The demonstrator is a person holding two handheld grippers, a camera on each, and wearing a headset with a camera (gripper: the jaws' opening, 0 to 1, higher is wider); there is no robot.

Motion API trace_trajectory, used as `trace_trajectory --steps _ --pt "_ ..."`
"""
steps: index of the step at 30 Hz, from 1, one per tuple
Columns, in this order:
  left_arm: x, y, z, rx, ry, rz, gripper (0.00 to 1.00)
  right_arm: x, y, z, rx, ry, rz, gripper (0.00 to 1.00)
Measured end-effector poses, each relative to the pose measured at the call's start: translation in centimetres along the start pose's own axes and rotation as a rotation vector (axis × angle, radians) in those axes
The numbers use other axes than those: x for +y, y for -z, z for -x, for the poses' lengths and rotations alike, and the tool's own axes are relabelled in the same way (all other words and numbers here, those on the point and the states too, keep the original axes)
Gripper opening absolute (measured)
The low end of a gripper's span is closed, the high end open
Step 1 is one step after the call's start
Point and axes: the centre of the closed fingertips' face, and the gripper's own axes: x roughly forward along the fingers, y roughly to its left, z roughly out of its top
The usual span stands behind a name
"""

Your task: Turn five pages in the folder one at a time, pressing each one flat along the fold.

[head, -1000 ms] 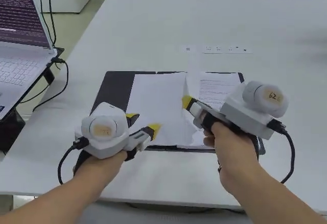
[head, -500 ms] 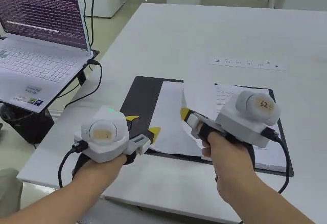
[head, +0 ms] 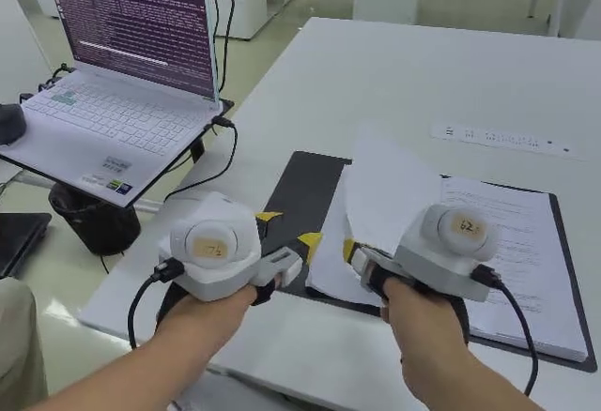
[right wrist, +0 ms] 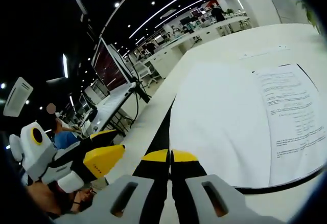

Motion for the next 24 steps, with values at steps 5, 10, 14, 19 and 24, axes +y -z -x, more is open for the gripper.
trace_trajectory --steps 5,10,14,19,24 --pt "0.7 -0.3 0.5 -0.008 -0.014 0.025 0.33 -0.3 2.0 -1.8 0.058 0.013 0.036 0.0" --pt "1.2 -0.2 1.2 -0.008 -0.033 0.053 0.32 -0.8 3.8 -3.1 0.114 0.03 0.06 0.0" --pt "1.3 -0.1 1.4 -0.011 -0.04 0.056 0.31 -1.4 4.8 -4.1 0.148 0.04 0.052 0.0" --pt "1.6 0.2 1.5 -0.002 -0.053 0.065 0.31 -1.4 5.6 -4.5 0.169 0.045 0.057 0.0" --pt "1.6 0.3 1.2 0.008 -0.053 0.07 0.31 -0.4 7.1 -4.8 0.209 -0.009 0.063 0.0"
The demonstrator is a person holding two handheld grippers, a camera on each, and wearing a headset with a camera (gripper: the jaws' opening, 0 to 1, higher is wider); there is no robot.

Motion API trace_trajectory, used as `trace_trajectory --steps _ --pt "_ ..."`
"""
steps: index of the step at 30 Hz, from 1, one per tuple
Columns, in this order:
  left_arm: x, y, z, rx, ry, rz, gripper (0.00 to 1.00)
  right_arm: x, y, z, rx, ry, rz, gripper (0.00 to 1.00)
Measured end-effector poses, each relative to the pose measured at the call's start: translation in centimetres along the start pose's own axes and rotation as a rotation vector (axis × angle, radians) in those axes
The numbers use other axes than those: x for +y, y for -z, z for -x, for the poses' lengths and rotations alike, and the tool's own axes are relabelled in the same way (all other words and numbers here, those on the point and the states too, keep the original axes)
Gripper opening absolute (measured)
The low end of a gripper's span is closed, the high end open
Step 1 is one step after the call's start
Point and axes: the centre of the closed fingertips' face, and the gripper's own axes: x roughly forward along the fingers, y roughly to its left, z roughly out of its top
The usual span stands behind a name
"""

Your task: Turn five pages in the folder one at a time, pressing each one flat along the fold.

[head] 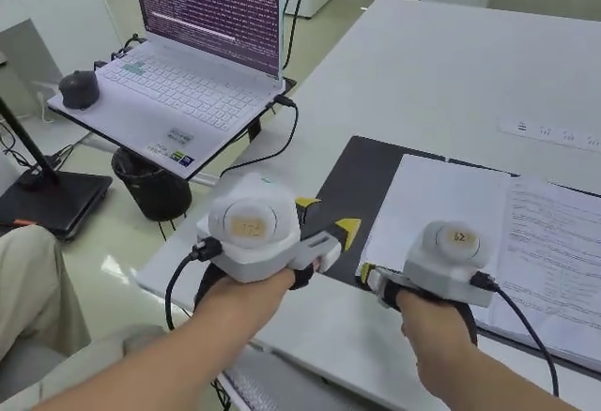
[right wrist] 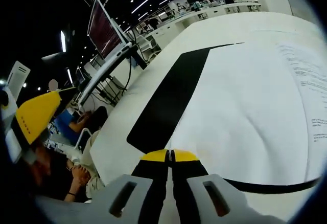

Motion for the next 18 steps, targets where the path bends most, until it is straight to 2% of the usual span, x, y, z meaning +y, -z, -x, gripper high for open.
trace_trajectory --steps 4,8,12,14,18 --pt "-0.2 0.3 -0.6 0.016 0.006 0.002 0.32 0.3 0.6 0.4 -0.001 -0.013 -0.009 0.0" --pt "-1.0 1.3 -1.5 0.052 0.024 -0.004 0.32 0.3 0.7 1.4 -0.011 -0.02 -0.007 0.0" --pt "-1.9 2.1 -2.5 0.08 0.047 -0.004 0.32 0.0 0.2 2.8 -0.066 -0.017 -0.043 0.0" --pt "-2.4 2.7 -3.1 0.101 0.057 -0.013 0.32 0.2 -0.1 3.7 -0.099 -0.036 -0.069 0.0" --pt "-3.4 4.2 -4.6 0.148 0.078 -0.013 0.32 -0.2 -0.4 4.9 -0.121 -0.036 -0.074 0.0"
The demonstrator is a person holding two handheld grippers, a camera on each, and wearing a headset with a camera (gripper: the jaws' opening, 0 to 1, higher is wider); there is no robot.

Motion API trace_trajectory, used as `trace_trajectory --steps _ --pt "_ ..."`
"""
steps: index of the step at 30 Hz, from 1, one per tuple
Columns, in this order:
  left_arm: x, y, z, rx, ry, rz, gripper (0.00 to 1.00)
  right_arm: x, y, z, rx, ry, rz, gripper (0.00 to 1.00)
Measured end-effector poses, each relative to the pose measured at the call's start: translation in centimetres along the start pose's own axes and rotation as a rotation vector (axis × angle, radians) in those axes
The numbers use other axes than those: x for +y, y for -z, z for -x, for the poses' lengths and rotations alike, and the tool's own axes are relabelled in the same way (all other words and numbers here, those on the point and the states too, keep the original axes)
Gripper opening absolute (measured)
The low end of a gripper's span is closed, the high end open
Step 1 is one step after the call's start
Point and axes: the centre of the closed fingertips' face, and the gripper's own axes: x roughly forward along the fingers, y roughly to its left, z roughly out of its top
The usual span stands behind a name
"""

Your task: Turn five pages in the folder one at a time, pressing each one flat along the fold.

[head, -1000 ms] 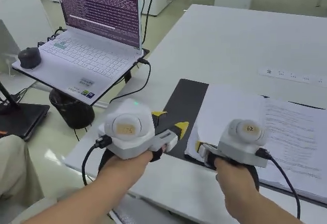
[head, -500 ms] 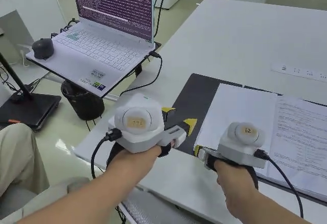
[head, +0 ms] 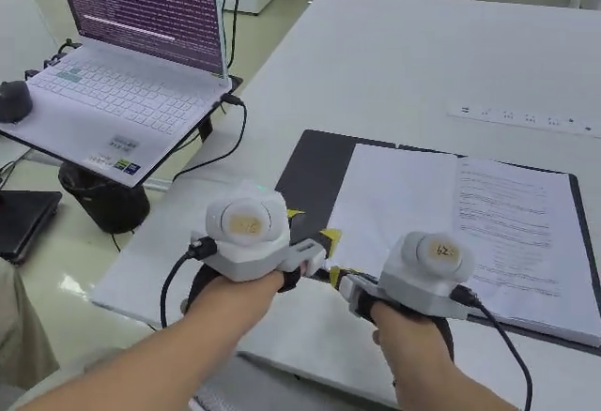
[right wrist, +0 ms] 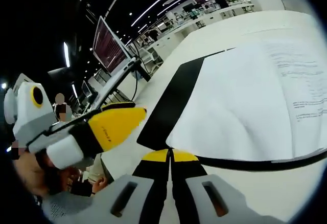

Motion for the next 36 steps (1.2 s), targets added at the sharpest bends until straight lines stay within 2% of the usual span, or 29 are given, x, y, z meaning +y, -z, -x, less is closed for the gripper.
trace_trajectory --steps 4,8,9,11,15,17,18,19,20,21,23,24,27,33,36 --pt "-0.9 2.4 -2.3 0.078 0.023 -0.032 0.3 -1.7 -1.6 1.6 -0.063 0.041 -0.008 0.0" --pt "-1.4 4.2 -4.1 0.131 0.025 -0.056 0.3 -5.0 -3.7 3.7 -0.16 0.111 -0.062 0.0" --pt "-1.5 4.4 -4.4 0.133 0.022 -0.056 0.3 -5.9 -4.2 4.3 -0.185 0.13 -0.068 0.0" --pt "-1.2 4.9 -4.9 0.146 -0.004 -0.056 0.3 -7.3 -4.9 5.2 -0.223 0.159 -0.063 0.0" --pt "-0.7 5.8 -5.4 0.16 -0.048 -0.055 0.29 -9.5 -5.3 6.2 -0.246 0.201 -0.065 0.0" --pt "-0.6 6.7 -5.5 0.189 -0.056 -0.067 0.28 -10.5 -5.6 6.5 -0.264 0.222 -0.055 0.0" --pt "-0.4 7.4 -5.4 0.214 -0.068 -0.09 0.28 -10.9 -5.8 6.7 -0.275 0.227 -0.042 0.0" --pt "-0.4 7.0 -5.4 0.173 -0.077 -0.12 0.27 -11.2 -5.9 6.8 -0.282 0.23 -0.03 0.0" --pt "-0.5 6.7 -5.5 0.144 -0.069 -0.124 0.26 -11.4 -6.0 6.8 -0.289 0.23 -0.02 0.0" --pt "-0.4 6.9 -5.4 0.126 -0.079 -0.088 0.26 -11.6 -6.1 6.8 -0.294 0.23 -0.013 0.0" --pt "-0.4 6.9 -5.2 0.097 -0.072 -0.102 0.26 -12.2 -6.2 6.5 -0.291 0.24 0.005 0.0" --pt "-0.4 6.9 -5.2 0.089 -0.075 -0.085 0.26 -12.5 -6.3 6.3 -0.29 0.237 0.023 0.0" --pt "-0.4 6.8 -5.3 0.086 -0.07 -0.098 0.26 -12.8 -6.7 5.8 -0.279 0.231 0.058 0.0" --pt "-0.4 6.8 -5.3 0.078 -0.07 -0.096 0.26 -13.3 -8.5 3.9 -0.256 0.196 0.157 0.0" --pt "-0.3 6.8 -5.4 0.079 -0.071 -0.09 0.26 -14.2 -9.2 2.8 -0.239 0.196 0.173 0.0"
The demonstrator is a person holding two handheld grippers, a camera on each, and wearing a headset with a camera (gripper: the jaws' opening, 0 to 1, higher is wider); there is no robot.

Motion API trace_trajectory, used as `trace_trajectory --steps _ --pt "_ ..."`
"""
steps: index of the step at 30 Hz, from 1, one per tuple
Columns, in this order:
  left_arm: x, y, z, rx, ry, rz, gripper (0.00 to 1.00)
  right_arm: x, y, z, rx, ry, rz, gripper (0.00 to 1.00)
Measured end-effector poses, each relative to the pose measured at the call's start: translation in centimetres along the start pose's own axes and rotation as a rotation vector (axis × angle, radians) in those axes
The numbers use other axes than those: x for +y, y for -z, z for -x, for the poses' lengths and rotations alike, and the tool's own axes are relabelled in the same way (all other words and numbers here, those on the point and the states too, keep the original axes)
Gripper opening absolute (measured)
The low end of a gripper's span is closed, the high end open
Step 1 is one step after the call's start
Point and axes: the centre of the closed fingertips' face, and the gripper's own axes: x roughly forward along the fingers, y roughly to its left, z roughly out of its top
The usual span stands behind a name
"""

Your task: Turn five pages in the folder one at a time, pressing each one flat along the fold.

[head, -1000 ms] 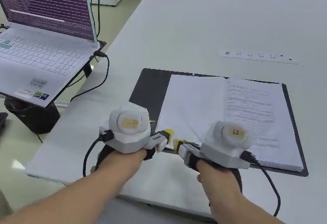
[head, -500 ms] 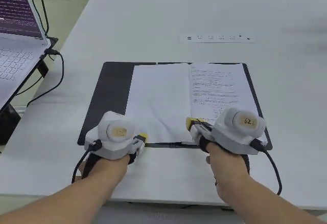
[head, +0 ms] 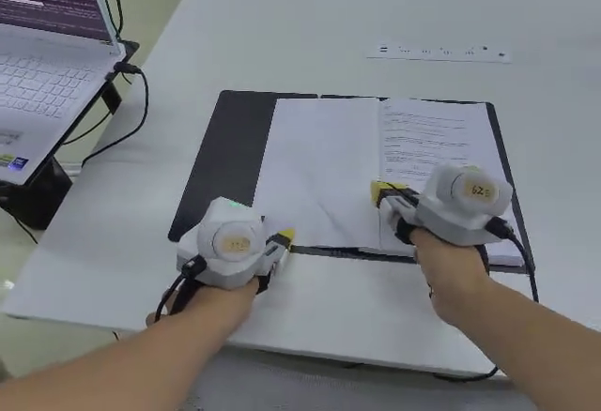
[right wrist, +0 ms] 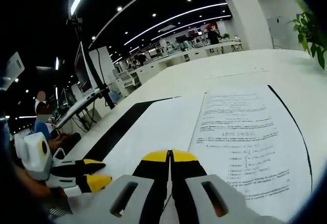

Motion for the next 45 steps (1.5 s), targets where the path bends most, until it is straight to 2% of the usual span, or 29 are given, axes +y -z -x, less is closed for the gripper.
trace_trajectory --steps 4,8,14,24,30,31,38,44,45 --pt "0.0 0.0 0.0 -0.001 -0.001 0.003 0.26 -0.6 0.5 -1.2 0.038 -0.001 0.011 0.0" --pt "0.1 0.1 -0.2 -0.004 -0.004 0.006 0.26 -1.0 0.8 -2.0 0.053 0.004 0.004 0.0" --pt "0.1 0.2 -0.3 -0.014 -0.003 0.004 0.26 -1.5 -0.2 -3.0 0.026 0.006 -0.016 0.0" --pt "0.0 0.2 -0.1 -0.026 -0.006 0.008 0.26 -1.1 -1.7 -4.1 0.001 0.008 -0.03 0.0" --pt "0.0 0.2 -0.1 -0.027 -0.005 0.007 0.26 -1.4 -2.6 -5.2 -0.007 0.019 -0.045 0.0" --pt "0.0 0.2 -0.1 -0.028 -0.005 0.006 0.26 -2.0 -2.7 -5.8 -0.007 0.023 -0.048 0.0" --pt "0.0 0.2 -0.1 -0.031 -0.005 0.005 0.26 -2.9 -3.6 -7.0 -0.022 0.046 -0.077 0.0" --pt "0.0 0.2 -0.1 -0.031 -0.004 0.005 0.26 -4.9 -4.6 -9.1 -0.038 0.077 -0.106 0.0" --pt "0.0 0.2 -0.1 -0.032 -0.004 0.005 0.26 -4.9 -4.8 -9.0 -0.041 0.086 -0.109 0.0"
